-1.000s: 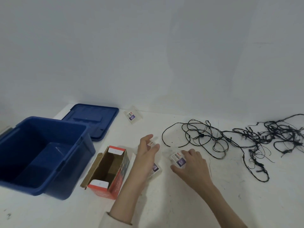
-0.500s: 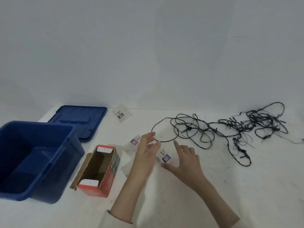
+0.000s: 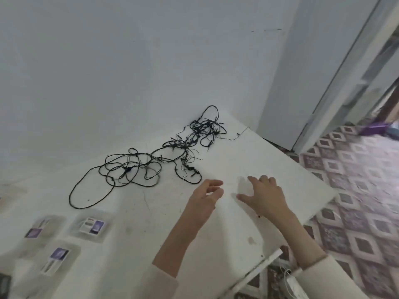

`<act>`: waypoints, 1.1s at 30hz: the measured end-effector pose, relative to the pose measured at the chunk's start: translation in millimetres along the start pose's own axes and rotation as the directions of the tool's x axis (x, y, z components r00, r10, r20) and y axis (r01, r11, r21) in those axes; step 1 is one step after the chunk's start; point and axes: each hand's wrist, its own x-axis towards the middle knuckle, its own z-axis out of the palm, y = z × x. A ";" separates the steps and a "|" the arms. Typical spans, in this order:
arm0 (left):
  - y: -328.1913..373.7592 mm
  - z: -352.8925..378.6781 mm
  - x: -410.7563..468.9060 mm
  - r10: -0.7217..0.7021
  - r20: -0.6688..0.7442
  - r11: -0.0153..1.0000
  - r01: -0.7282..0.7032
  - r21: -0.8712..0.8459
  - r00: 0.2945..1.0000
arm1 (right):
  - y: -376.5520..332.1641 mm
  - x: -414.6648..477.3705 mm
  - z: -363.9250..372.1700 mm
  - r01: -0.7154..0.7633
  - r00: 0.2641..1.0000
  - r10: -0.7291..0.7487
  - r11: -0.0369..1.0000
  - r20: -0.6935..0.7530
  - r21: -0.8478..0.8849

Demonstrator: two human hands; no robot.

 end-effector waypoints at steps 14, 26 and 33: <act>-1.8 -4.6 -18.7 -0.040 0.235 0.988 0.003 0.153 0.971 | -36.0 -13.5 -46.3 0.087 0.986 -0.165 0.576 0.012 0.813; 15.7 -109.0 -84.9 0.246 -0.389 0.932 -0.326 -0.156 0.888 | -135.0 -40.9 -73.0 0.030 0.801 -0.598 0.093 0.032 0.995; 0.5 -127.7 -96.1 0.363 -0.699 0.922 -0.346 0.173 0.616 | -186.4 -70.6 -68.5 -0.610 0.658 -0.663 -0.188 0.359 0.770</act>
